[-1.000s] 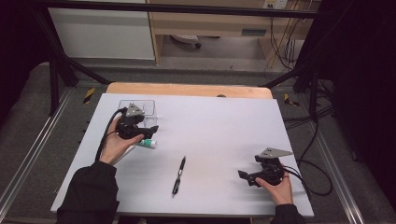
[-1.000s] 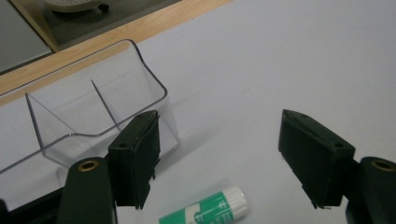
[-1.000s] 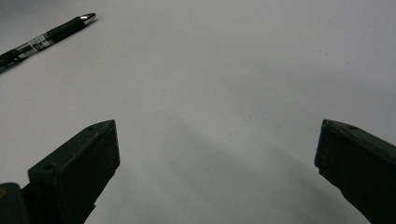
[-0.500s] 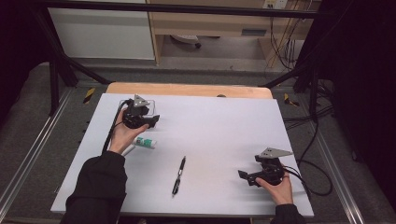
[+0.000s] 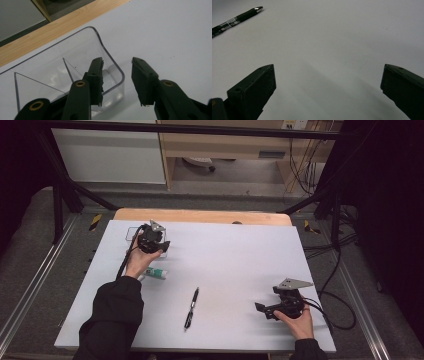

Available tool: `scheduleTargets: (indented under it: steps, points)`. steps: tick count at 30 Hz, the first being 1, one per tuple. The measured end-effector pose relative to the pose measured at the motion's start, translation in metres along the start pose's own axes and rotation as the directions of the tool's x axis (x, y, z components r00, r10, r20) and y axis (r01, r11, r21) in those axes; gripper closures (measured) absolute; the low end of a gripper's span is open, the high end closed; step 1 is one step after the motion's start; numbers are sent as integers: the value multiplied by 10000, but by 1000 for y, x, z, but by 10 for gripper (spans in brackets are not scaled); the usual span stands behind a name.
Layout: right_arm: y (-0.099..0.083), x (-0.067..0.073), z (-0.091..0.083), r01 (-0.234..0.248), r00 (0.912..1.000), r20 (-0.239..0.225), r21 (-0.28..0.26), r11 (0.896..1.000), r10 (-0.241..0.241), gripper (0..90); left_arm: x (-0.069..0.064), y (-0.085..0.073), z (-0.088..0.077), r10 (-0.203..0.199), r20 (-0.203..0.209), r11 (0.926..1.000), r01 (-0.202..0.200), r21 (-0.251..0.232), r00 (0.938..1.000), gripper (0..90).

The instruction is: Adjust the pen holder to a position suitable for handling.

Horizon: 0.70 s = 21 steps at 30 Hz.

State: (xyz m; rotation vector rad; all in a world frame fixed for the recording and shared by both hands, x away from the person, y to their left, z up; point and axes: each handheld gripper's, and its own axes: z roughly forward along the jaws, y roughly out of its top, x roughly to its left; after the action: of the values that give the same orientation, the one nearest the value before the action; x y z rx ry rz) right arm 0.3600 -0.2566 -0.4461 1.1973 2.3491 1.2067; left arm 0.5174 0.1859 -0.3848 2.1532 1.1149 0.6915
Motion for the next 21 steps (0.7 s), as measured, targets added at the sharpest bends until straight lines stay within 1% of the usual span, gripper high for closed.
scheduleTargets:
  steps: [1,3,5,6,9,10,11,12,14,16,17,19,21]
  points:
    - [0,0,0,-16,10000,-5,20,10000,16,7,0,0,3,-57,-52,10000,57,-30,10000,625]
    - [0,0,0,-6,10000,-16,19,10000,6,7,0,1,5,-219,-28,9997,219,-48,9998,661]
    - [0,0,0,28,10000,-12,10,10000,-28,7,0,1,6,-290,-80,9996,290,-22,9995,684]
    - [0,0,0,30,10000,-15,12,10000,-30,7,0,1,7,-407,-143,9992,406,-35,9991,693]
    - [0,0,0,14,10000,-25,25,10000,-14,7,0,2,8,-759,-147,9971,758,-80,9970,726]
    - [0,0,0,10,10000,-25,31,10000,-10,7,0,2,8,-759,-147,9971,758,-80,9970,732]
    - [0,0,0,13,10000,-23,46,10000,-12,7,0,2,8,-975,-178,9952,974,-74,9951,735]
    - [0,0,0,14,10000,-27,46,10000,-14,7,0,2,8,-975,-178,9952,974,-74,9951,739]
    - [0,0,0,-18,10000,-51,46,10000,18,7,-1,3,8,-1177,-216,9930,1178,7,9928,746]
    - [0,0,0,0,10000,-45,57,10000,0,7,-2,3,7,-1232,-228,9924,1233,44,9921,752]
    - [0,0,1,7,10000,-45,57,10000,-6,7,-3,3,6,-1377,-270,9903,1381,136,9901,754]
    - [0,0,1,16,10000,-59,56,10000,-15,7,-4,3,5,-1441,-284,9893,1446,166,9892,760]
    - [0,0,1,20,10000,-61,60,10000,-20,8,-6,3,4,-1584,-365,9868,1595,272,9867,766]
